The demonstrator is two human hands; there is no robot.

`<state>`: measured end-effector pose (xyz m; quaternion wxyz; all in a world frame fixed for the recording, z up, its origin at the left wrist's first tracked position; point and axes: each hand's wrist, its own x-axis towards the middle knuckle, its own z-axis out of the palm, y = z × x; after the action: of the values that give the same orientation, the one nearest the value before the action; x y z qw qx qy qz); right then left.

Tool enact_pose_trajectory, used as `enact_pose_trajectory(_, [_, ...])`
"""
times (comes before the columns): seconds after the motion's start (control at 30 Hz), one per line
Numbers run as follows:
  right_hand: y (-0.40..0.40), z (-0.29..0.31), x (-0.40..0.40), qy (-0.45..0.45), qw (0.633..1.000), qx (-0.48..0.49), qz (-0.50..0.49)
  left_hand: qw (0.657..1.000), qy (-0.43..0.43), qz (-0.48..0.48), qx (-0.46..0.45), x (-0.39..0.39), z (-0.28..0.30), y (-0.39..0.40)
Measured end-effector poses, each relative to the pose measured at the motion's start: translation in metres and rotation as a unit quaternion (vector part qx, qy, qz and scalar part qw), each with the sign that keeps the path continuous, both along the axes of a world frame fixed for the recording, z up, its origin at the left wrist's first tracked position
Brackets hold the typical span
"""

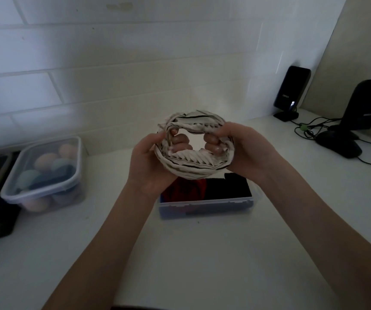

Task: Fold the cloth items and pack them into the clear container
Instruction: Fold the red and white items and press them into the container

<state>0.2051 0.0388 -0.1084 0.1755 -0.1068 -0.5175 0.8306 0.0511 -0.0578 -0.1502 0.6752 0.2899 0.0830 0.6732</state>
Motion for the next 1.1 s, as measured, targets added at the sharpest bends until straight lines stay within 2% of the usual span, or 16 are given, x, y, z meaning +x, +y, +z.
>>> enact_pose_trajectory(0.07, [0.003, -0.001, 0.000, 0.004, 0.999, 0.010, -0.044, 1.000, 0.011, 0.005, 0.003, -0.001, 0.003, -0.002])
enact_pose_trajectory(0.13, [0.006, -0.002, 0.002, 0.016, 0.997, 0.005, -0.077, 0.994, 0.083, 0.068, -0.035, -0.001, 0.007, -0.003])
enact_pose_trajectory(0.2, [0.009, -0.001, 0.004, 0.013, 0.995, 0.049, -0.091, 0.962, 0.192, 0.173, -0.085, -0.001, 0.008, -0.002])
enact_pose_trajectory(0.27, [0.014, 0.000, 0.007, 0.000, 0.991, 0.087, -0.103, 0.933, 0.251, 0.245, -0.083, 0.002, 0.008, -0.001])
enact_pose_trajectory(0.37, [0.021, 0.004, 0.016, -0.093, 0.969, 0.186, -0.129, 0.907, 0.342, 0.243, -0.030, 0.009, 0.008, -0.006])
enact_pose_trajectory(0.43, [0.025, 0.009, 0.024, -0.184, 0.939, 0.269, -0.115, 0.864, 0.441, 0.242, -0.019, 0.012, 0.008, -0.007])
enact_pose_trajectory(0.5, [0.025, 0.016, 0.030, -0.263, 0.892, 0.354, -0.100, 0.812, 0.532, 0.239, -0.037, 0.015, 0.007, -0.007])
enact_pose_trajectory(0.57, [0.022, 0.019, 0.034, -0.313, 0.833, 0.444, -0.105, 0.749, 0.614, 0.243, -0.046, 0.019, 0.005, -0.007])
enact_pose_trajectory(0.63, [0.016, 0.019, 0.036, -0.340, 0.790, 0.499, -0.105, 0.691, 0.679, 0.247, -0.039, 0.020, 0.005, -0.007])
enact_pose_trajectory(0.8, [0.010, 0.012, 0.040, -0.374, 0.752, 0.537, -0.075, 0.596, 0.773, 0.216, -0.025, 0.022, 0.004, -0.007])
enact_pose_trajectory(0.93, [0.012, 0.001, 0.043, -0.374, 0.710, 0.592, -0.075, 0.558, 0.798, 0.226, -0.013, 0.022, -0.002, -0.005])
enact_pose_trajectory(1.0, [0.012, -0.005, 0.045, -0.380, 0.693, 0.609, -0.065, 0.527, 0.818, 0.232, 0.004, 0.022, -0.003, -0.004])
enact_pose_trajectory(1.1, [0.013, -0.007, 0.049, -0.403, 0.669, 0.623, -0.038, 0.423, 0.863, 0.273, 0.048, 0.021, -0.006, -0.005])
